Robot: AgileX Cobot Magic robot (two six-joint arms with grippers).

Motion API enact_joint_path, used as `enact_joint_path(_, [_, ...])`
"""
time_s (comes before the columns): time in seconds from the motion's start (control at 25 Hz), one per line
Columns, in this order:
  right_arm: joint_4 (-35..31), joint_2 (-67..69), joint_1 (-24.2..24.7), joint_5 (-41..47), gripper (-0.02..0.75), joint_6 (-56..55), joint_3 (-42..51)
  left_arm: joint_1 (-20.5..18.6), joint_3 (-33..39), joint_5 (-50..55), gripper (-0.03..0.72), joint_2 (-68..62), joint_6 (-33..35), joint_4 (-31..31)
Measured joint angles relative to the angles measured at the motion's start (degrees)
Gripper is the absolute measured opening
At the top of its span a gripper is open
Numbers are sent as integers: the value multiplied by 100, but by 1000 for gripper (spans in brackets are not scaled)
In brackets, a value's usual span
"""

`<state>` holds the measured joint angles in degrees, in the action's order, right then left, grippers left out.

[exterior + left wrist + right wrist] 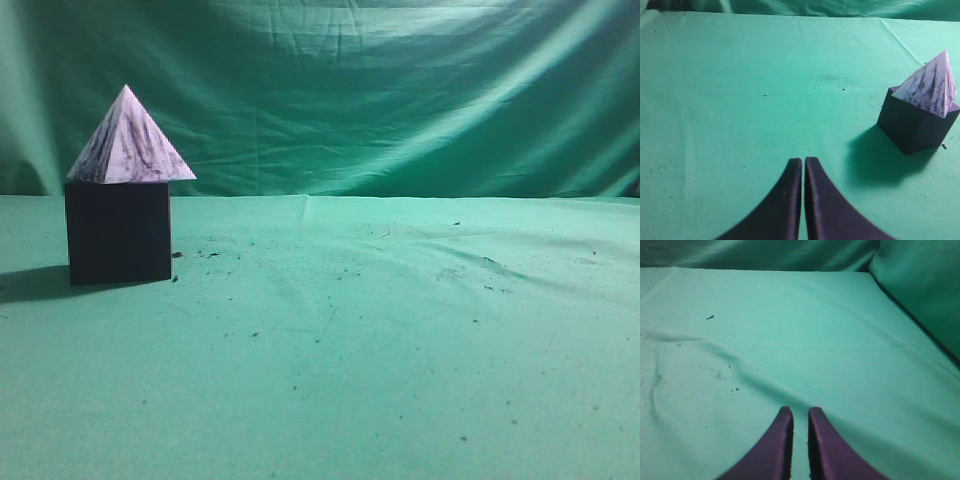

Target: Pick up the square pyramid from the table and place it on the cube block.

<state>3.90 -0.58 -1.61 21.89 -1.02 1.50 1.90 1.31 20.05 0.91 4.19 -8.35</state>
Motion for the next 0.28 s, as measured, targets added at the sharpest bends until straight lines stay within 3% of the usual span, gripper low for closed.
enact_joint_path(0.28, [0,0,0,0,58,0,0,0,0,0,0,0,0,0])
